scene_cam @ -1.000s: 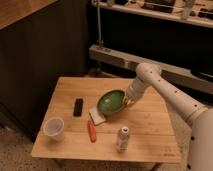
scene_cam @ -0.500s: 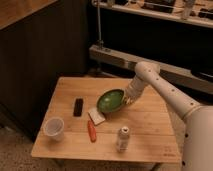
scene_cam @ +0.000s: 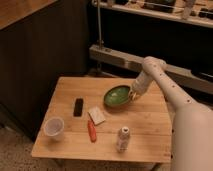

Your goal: Drag the ceramic bowl in a circle

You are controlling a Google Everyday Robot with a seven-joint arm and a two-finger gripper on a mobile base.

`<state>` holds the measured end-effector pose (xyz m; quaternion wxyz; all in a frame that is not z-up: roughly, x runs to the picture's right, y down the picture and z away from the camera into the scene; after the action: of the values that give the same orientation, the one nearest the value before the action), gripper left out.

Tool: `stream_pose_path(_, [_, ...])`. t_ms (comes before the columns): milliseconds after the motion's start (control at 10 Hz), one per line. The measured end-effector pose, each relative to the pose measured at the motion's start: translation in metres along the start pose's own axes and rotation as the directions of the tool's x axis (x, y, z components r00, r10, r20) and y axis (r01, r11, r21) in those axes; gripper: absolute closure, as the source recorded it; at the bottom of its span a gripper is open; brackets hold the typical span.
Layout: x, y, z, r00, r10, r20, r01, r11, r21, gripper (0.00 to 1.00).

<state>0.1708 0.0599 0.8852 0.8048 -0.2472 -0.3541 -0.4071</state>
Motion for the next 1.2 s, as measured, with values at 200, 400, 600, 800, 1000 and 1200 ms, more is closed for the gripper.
stream_pose_path(200, [0.0, 0.0, 0.0, 1.0, 0.0, 0.0, 0.0, 1.0, -0.001, 0.96])
stream_pose_path(400, [0.0, 0.001, 0.001, 1.0, 0.001, 0.002, -0.001, 1.0, -0.002, 0.96])
stream_pose_path(600, [0.0, 0.001, 0.001, 1.0, 0.001, 0.001, -0.001, 1.0, -0.002, 0.96])
stream_pose_path(800, [0.0, 0.002, 0.001, 1.0, 0.002, 0.001, -0.002, 1.0, -0.002, 0.96])
stream_pose_path(1000, [0.0, 0.002, 0.001, 1.0, 0.002, 0.001, -0.002, 1.0, -0.001, 0.96])
stream_pose_path(1200, [0.011, 0.011, 0.0, 1.0, 0.021, -0.016, -0.021, 0.999, 0.036, 0.96])
